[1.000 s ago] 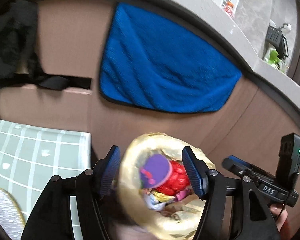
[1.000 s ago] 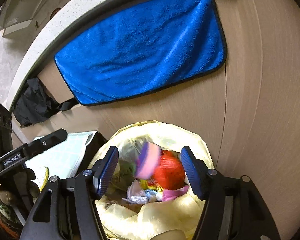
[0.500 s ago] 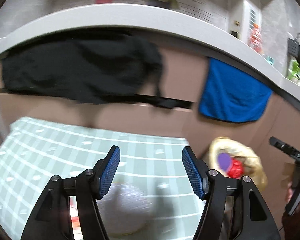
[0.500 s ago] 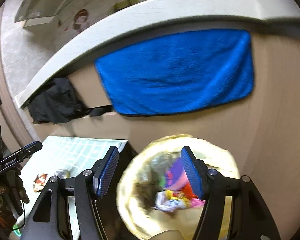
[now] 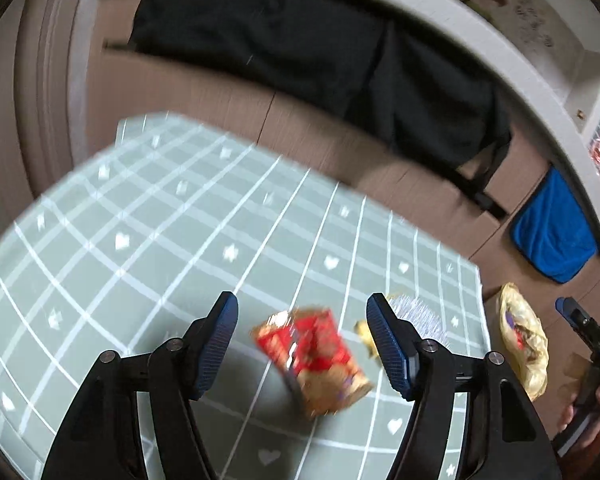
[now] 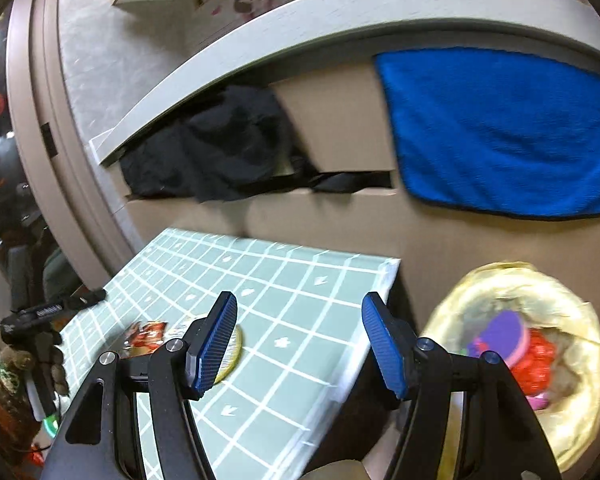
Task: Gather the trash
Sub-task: 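Move both grippers back over the table toward the remaining trash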
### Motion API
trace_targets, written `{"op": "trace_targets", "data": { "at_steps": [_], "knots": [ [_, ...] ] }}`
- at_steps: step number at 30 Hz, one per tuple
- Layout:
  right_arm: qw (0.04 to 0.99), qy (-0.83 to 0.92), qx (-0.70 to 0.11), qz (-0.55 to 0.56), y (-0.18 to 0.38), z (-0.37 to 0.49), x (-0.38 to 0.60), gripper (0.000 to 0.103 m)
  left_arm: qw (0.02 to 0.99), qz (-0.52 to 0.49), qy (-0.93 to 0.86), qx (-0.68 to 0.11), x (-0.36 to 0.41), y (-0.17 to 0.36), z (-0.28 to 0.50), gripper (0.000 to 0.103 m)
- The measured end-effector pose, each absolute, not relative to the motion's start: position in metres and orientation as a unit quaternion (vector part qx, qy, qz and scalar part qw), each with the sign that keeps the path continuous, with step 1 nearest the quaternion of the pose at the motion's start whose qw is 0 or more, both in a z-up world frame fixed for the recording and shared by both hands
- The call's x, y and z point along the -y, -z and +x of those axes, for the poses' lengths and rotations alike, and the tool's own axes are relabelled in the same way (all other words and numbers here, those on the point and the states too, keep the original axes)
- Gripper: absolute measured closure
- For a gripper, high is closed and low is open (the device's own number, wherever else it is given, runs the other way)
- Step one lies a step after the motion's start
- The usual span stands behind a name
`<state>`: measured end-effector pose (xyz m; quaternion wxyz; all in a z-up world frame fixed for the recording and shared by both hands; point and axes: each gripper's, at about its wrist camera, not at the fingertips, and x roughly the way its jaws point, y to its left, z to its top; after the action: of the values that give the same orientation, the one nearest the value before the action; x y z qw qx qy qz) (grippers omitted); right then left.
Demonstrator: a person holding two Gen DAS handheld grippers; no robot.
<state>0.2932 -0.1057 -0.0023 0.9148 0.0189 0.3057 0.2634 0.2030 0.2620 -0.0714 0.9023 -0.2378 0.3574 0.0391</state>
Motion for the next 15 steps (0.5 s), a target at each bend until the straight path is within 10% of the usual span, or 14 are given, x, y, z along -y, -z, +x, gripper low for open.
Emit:
{"op": "trace_targets", "data": {
  "at_steps": [15],
  "knots": [
    [0.851,-0.331,-0.406,-0.023,0.062,0.296,0.041,0.041,0.900,-0.225,-0.019,-0.372,-0.234,0.089,0.191,0.035]
  ]
}}
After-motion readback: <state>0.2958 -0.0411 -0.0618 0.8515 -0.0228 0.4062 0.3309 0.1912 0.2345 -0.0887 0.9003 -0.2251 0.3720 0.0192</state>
